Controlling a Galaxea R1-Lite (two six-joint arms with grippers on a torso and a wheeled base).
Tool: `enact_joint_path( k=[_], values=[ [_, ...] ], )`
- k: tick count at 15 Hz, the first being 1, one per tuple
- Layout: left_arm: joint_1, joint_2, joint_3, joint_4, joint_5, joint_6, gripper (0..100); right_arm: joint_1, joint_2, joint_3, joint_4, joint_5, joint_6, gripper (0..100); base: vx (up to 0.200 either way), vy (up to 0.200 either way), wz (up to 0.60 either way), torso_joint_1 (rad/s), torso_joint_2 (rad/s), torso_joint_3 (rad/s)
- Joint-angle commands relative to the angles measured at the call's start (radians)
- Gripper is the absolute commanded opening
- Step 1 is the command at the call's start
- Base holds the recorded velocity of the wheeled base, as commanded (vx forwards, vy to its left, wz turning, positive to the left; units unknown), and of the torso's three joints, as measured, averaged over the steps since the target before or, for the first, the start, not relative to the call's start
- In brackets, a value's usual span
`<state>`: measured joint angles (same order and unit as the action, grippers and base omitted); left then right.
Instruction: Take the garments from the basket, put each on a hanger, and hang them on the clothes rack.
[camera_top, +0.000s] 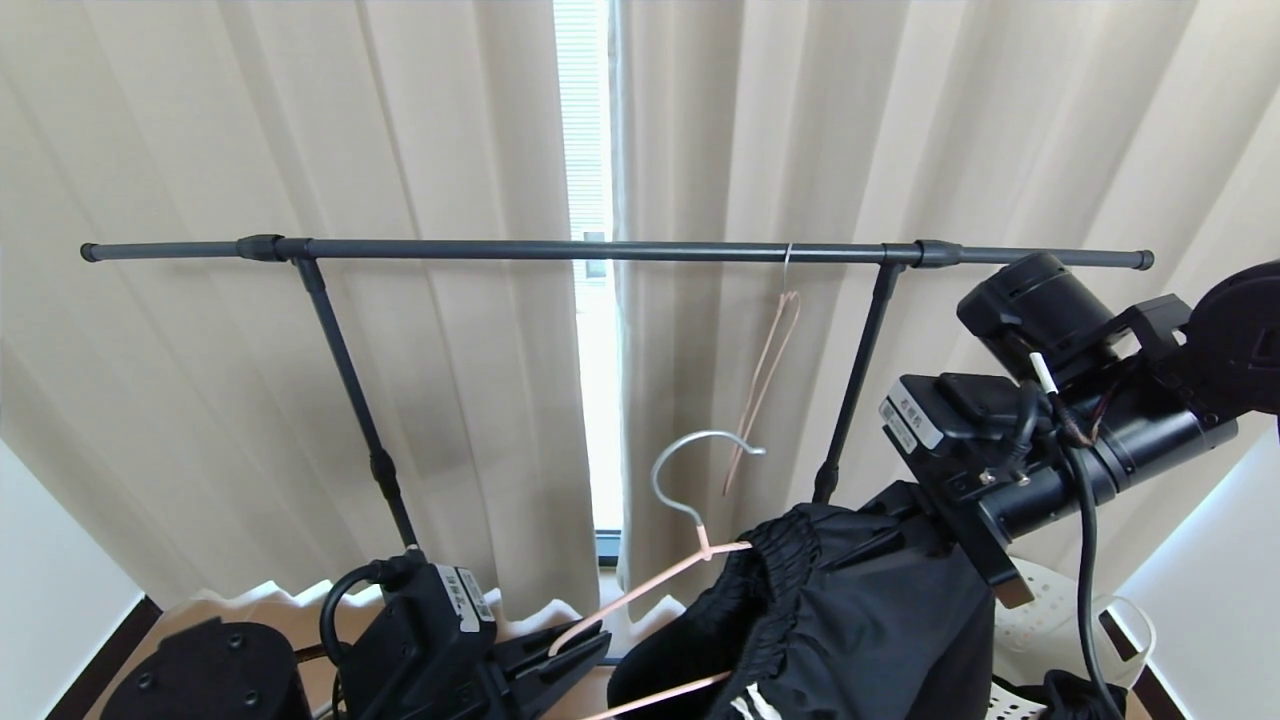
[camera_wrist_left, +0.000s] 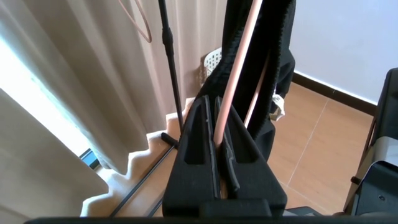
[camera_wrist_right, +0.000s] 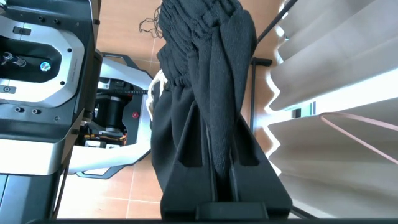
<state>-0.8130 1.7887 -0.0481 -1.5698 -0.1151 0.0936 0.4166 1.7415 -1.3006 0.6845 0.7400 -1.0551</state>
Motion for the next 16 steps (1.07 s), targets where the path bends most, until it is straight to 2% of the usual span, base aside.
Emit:
enact_joint_path(
  k=[1, 2, 3, 7, 8, 10, 12, 13, 16],
  values=[
    [0.002, 0.003, -0.003, -0.001, 0.0, 0.0, 0, 0.005, -0.007, 0.001, 0.001, -0.001, 0.0, 0, 0.0, 0.0, 0.0, 0.0, 0.0, 0.0],
    [0.003, 0.003, -0.003, -0.001, 0.0, -0.002, 0, 0.005, -0.013, 0.001, 0.001, -0.001, 0.0, 0, 0.0, 0.0, 0.0, 0.0, 0.0, 0.0],
    [0.005, 0.003, -0.006, -0.001, 0.0, -0.003, 100, 0.005, -0.016, 0.001, 0.001, -0.001, 0.0, 0, 0.0, 0.0, 0.0, 0.0, 0.0, 0.0],
    [0.014, -0.005, -0.009, -0.001, 0.0, -0.017, 100, 0.005, -0.026, 0.007, 0.0, -0.002, 0.004, 0, 0.0, 0.0, 0.0, 0.0, 0.0, 0.0],
    [0.044, -0.02, -0.019, -0.001, -0.001, -0.023, 100, 0.004, -0.034, 0.011, 0.001, -0.002, 0.004, 0, 0.0, 0.0, 0.0, 0.0, 0.0, 0.0],
    [0.117, -0.071, -0.035, -0.001, -0.072, -0.095, 100, 0.001, -0.05, 0.034, 0.0, -0.001, 0.004, 0, 0.0, 0.0, 0.0, 0.0, 0.0, 0.0],
    [0.241, -0.173, -0.049, -0.001, -0.261, -0.235, 100, -0.007, -0.065, 0.069, -0.011, 0.004, 0.004, 0, 0.0, 0.0, 0.0, 0.0, 0.0, 0.0],
    [0.367, -0.207, -0.076, -0.001, -0.371, -0.347, 100, -0.021, -0.074, 0.118, -0.066, 0.007, 0.004, 0, 0.0, 0.0, 0.0, 0.0, 0.0, 0.0],
    [0.545, -0.17, -0.111, -0.001, -0.56, -0.566, 100, -0.027, -0.109, 0.228, -0.189, 0.068, 0.006, 0, 0.0, 0.0, 0.0, 0.0, 0.0, 0.0]
  ],
)
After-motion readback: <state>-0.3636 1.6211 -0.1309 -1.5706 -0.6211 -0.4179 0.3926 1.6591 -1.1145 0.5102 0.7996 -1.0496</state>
